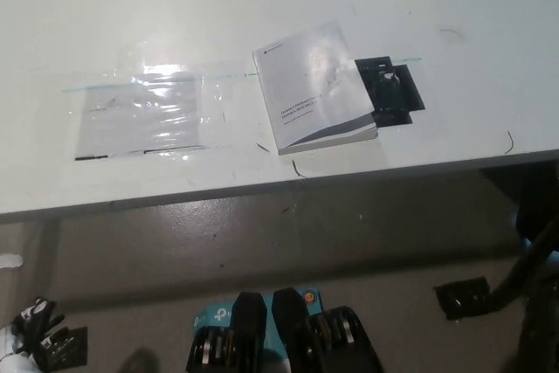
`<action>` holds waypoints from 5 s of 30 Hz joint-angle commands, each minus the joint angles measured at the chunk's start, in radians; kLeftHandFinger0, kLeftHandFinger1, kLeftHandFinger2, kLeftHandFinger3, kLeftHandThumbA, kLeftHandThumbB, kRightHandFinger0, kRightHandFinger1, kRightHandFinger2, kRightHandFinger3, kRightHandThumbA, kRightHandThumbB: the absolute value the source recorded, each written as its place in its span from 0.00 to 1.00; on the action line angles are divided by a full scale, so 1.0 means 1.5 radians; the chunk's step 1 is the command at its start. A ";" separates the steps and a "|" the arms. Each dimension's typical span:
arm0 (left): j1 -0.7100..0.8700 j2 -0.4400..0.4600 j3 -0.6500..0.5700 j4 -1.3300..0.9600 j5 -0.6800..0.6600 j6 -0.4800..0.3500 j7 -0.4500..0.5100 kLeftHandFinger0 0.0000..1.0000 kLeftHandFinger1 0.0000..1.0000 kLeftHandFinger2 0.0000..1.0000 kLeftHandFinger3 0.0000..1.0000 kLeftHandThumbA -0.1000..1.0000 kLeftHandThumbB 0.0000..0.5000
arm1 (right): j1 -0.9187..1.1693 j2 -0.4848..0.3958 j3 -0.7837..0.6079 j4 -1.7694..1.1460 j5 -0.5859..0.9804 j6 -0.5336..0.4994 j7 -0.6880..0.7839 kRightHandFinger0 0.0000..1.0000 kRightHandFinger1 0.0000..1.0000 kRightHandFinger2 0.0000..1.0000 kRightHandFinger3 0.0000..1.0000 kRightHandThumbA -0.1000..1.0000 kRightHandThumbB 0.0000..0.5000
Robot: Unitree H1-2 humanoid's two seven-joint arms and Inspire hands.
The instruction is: The robot uses its right hand to slide under the cover of the book kept in the middle of the desk and open it
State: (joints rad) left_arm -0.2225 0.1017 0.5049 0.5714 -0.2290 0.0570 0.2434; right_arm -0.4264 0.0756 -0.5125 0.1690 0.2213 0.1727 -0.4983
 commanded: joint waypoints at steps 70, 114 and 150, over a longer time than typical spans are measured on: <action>0.017 0.011 -0.023 0.014 -0.026 0.002 0.006 0.65 0.65 0.78 0.73 0.66 0.02 | -0.229 -0.007 0.330 0.118 -0.109 0.068 0.158 0.49 0.81 0.89 1.00 0.97 0.23; 0.024 0.020 -0.046 -0.002 -0.014 0.012 0.012 0.59 0.61 0.75 0.72 0.73 0.06 | -0.251 0.004 0.333 0.279 -0.139 -0.070 0.164 0.48 0.79 0.89 1.00 0.95 0.21; 0.030 0.017 -0.037 0.032 -0.023 0.013 0.023 0.55 0.56 0.69 0.67 0.70 0.06 | -0.321 0.042 0.367 0.262 -0.139 -0.041 0.209 0.38 0.72 0.84 1.00 0.94 0.49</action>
State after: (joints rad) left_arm -0.1729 0.1117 0.4482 0.6083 -0.2686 0.0882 0.2651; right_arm -0.8380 0.1058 0.0252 0.6075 0.0143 0.0992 -0.2159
